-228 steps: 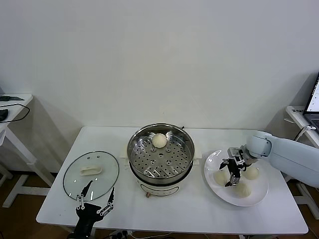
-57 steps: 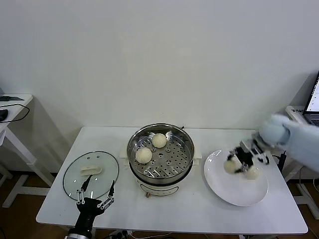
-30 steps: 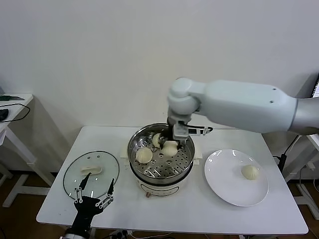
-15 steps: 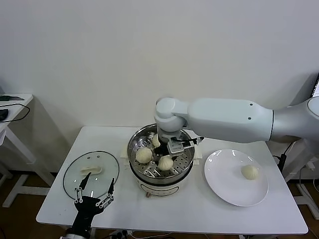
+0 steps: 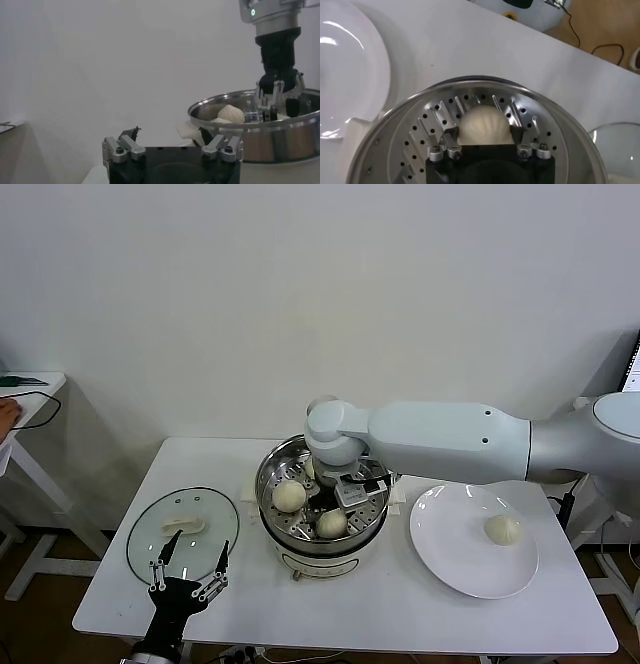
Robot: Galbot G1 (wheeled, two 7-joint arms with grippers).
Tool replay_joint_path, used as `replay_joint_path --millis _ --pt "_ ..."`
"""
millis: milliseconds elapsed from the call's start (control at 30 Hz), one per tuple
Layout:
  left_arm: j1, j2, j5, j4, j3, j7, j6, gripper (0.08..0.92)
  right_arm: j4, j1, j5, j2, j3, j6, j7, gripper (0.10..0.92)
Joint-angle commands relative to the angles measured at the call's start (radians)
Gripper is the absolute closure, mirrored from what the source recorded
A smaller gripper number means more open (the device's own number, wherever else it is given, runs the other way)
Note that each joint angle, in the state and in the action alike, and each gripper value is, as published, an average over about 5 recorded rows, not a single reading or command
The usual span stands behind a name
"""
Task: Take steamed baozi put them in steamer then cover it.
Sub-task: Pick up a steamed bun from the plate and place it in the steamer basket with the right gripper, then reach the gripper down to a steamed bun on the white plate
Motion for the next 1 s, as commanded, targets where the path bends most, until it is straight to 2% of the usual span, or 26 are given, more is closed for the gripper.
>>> replay_joint_path --millis 33,233,400,533,667,767,1000 --pt "-0.003 0.001 -0.001 0.005 -0.001 0.001 0.0 0.177 0.032 0.018 -0.009 -0.037 0.031 -0.049 0.006 0.206" --pt "-0.009 0.001 -0.001 0.013 0.005 0.002 0.0 0.177 0.074 0.073 0.077 -0.151 0.11 -0.129 -0.023 0.203" --pt "-0.017 0.002 -0.001 0.014 0.01 0.002 0.002 0.177 0.071 0.139 0.307 -0.326 0.137 -0.438 -0.024 0.203" --pt "-0.021 0.006 0.0 0.015 0.016 0.002 0.003 0.177 -0.02 0.19 0.514 -0.446 0.136 -0.675 -0.043 0.203" --pt "-0.026 0.006 0.0 0.018 0.024 0.002 0.003 0.177 -0.17 0.196 0.643 -0.528 0.08 -0.776 -0.069 0.203" --pt "-0.027 0.006 0.001 0.018 0.027 0.002 0.002 0.177 -0.257 0.154 0.649 -0.582 0.036 -0.796 -0.072 0.203" --pt "-0.021 0.008 0.001 0.014 0.024 0.002 0.003 0.177 -0.353 -0.026 0.535 -0.684 0.008 -0.778 -0.067 0.203"
